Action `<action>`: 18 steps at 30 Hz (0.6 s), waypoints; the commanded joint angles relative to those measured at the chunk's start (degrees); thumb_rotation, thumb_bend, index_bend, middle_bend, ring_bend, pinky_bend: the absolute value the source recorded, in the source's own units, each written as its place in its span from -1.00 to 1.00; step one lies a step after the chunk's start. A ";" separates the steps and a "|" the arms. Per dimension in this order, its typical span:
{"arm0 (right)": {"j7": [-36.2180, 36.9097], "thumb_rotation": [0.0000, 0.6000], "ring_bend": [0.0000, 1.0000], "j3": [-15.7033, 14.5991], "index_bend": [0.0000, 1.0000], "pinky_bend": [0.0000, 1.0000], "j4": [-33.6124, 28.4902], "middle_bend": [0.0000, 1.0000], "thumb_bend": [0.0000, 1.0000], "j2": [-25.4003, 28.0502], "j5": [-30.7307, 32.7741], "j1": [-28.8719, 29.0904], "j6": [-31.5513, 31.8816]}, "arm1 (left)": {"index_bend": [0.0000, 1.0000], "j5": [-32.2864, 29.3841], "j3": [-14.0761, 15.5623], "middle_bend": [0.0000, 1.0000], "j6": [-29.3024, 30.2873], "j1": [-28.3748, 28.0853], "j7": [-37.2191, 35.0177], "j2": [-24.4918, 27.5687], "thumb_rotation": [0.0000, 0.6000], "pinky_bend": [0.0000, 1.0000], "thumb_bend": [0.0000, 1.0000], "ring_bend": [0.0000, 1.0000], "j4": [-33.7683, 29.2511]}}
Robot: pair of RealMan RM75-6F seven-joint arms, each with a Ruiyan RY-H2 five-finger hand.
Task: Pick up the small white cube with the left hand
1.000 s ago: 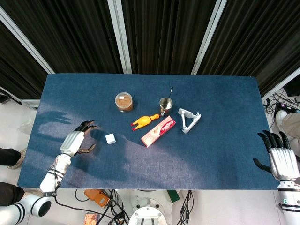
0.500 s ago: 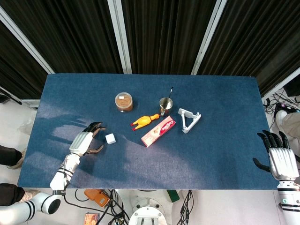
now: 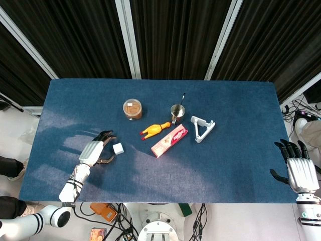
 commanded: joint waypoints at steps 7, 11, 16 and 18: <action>-0.05 1.00 -0.62 -0.02 -0.52 -0.81 0.02 -0.63 -0.38 -0.02 0.04 0.03 -0.07 | -0.52 -2.35 -1.07 -0.86 -1.08 -0.91 2.17 -1.70 1.00 -0.62 -0.49 -0.97 0.31; -0.11 1.00 -0.62 -0.03 -0.52 -0.81 0.02 -0.63 -0.38 -0.05 0.03 0.11 -0.16 | -0.49 -3.15 -1.41 -0.86 -1.49 -1.24 2.91 -1.96 1.00 -0.62 -0.49 -0.97 0.31; -0.08 1.00 -0.62 -0.01 -0.52 -0.81 0.00 -0.63 -0.38 -0.06 0.11 0.12 -0.19 | -0.45 -3.75 -1.68 -0.86 -1.85 -1.60 3.42 -2.10 1.00 -0.62 -0.49 -0.97 0.18; -0.09 1.00 -0.62 -0.02 -0.52 -0.81 0.03 -0.63 -0.38 -0.05 0.09 0.12 -0.17 | -0.43 -4.03 -1.80 -0.86 -2.05 -1.77 3.75 -1.99 1.00 -0.62 -0.49 -0.97 0.34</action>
